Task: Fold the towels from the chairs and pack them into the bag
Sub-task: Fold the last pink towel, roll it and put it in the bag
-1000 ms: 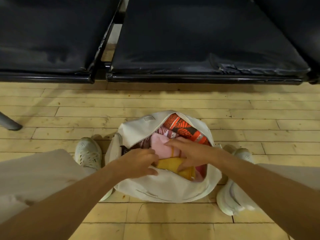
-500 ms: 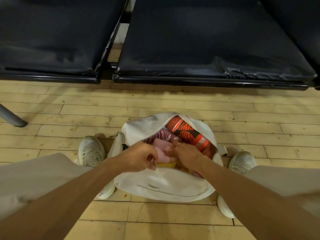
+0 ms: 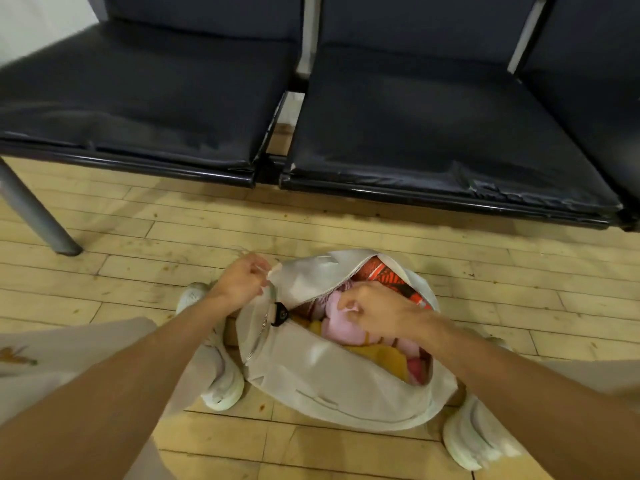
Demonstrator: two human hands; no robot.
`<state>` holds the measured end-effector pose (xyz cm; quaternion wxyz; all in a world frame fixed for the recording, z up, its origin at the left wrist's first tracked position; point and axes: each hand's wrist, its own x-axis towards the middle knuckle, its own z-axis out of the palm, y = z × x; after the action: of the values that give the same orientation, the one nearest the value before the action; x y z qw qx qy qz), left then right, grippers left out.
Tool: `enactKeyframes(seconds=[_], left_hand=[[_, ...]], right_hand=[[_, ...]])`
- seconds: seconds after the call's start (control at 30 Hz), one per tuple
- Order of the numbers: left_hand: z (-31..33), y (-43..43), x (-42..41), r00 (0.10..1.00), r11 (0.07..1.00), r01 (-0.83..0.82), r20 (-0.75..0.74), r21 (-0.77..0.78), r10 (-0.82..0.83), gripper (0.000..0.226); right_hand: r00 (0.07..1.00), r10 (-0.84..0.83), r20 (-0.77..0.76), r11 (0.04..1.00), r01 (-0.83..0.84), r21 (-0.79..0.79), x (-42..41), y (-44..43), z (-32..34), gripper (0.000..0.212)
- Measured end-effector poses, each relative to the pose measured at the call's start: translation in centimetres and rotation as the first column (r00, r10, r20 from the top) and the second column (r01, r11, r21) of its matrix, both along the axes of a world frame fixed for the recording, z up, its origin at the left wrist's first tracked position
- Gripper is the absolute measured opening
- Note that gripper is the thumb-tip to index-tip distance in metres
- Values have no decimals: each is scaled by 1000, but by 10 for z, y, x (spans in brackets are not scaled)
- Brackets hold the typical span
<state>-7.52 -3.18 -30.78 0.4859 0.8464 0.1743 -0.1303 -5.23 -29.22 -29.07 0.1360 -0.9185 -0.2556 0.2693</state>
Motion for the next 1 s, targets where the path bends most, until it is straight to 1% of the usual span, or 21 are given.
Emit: enactKeyframes(seconds=[0.03, 0.07, 0.1, 0.17, 0.23, 0.33, 0.37, 0.43, 0.5, 0.53, 0.6, 0.67, 0.73, 0.8, 0.87, 0.93, 1.0], left_hand=[[-7, 8, -7, 999, 1000, -23, -35, 0, 23, 14], [-14, 13, -14, 997, 999, -42, -64, -18, 40, 6], [-19, 16, -21, 995, 998, -42, -93, -38, 39, 5], [-26, 16, -32, 991, 999, 11, -134, -50, -17, 15], [-28, 7, -35, 988, 993, 115, -106, -15, -116, 17], [-33, -7, -29, 952, 950, 306, 4, 68, -307, 23], [-35, -10, -26, 936, 931, 348, 23, 109, -353, 21], [-39, -13, -21, 924, 916, 373, 31, 150, -381, 15], [-41, -13, -19, 930, 921, 363, 7, 142, -367, 14], [-42, -11, -20, 939, 933, 341, -11, 113, -342, 13], [-41, -6, -22, 968, 970, 243, -61, -28, -245, 17], [-39, -1, -27, 980, 979, 149, -110, -138, -164, 17], [-36, 0, -30, 985, 985, 131, -97, -112, -142, 19], [-35, -2, -31, 989, 989, 132, -53, -63, -135, 22], [-33, 0, -29, 993, 990, 116, -15, -85, -118, 26], [-32, 4, -28, 994, 987, 105, -1, -123, -106, 28], [-31, 4, -27, 993, 982, 109, -22, -157, -114, 27]], right_hand=[[1000, 11, 19, 999, -12, 48, -1, 13, 5, 17], [1000, 10, 6, 997, -10, 71, -2, 26, 6, 12], [1000, -4, -23, 997, 5, 79, -5, 38, 5, 9], [997, -31, -70, 995, 37, 89, -12, 59, 0, 9], [992, -99, -83, 991, 106, 81, -17, 75, -7, 17], [979, -201, -26, 979, 202, 29, -17, 91, -19, 24], [973, -228, -23, 973, 229, 25, -17, 93, -22, 24], [964, -263, -42, 965, 263, 15, -17, 96, -28, 25], [955, -281, -94, 958, 284, 29, -17, 97, -33, 27], [945, -300, -134, 950, 308, 50, -17, 97, -34, 28], [917, -342, -206, 923, 369, 112, -18, 98, -36, 25], [883, -387, -266, 883, 438, 169, -20, 100, -39, 15], [835, -444, -325, 833, 518, 194, -20, 101, -41, 4], [813, -464, -351, 803, 554, 222, -20, 102, -45, 16], [795, -474, -378, 779, 579, 242, -20, 104, -46, 23], [748, -510, -424, 726, 639, 254, -20, 107, -46, 24], [718, -544, -435, 691, 677, 254, -20, 109, -44, 21]])
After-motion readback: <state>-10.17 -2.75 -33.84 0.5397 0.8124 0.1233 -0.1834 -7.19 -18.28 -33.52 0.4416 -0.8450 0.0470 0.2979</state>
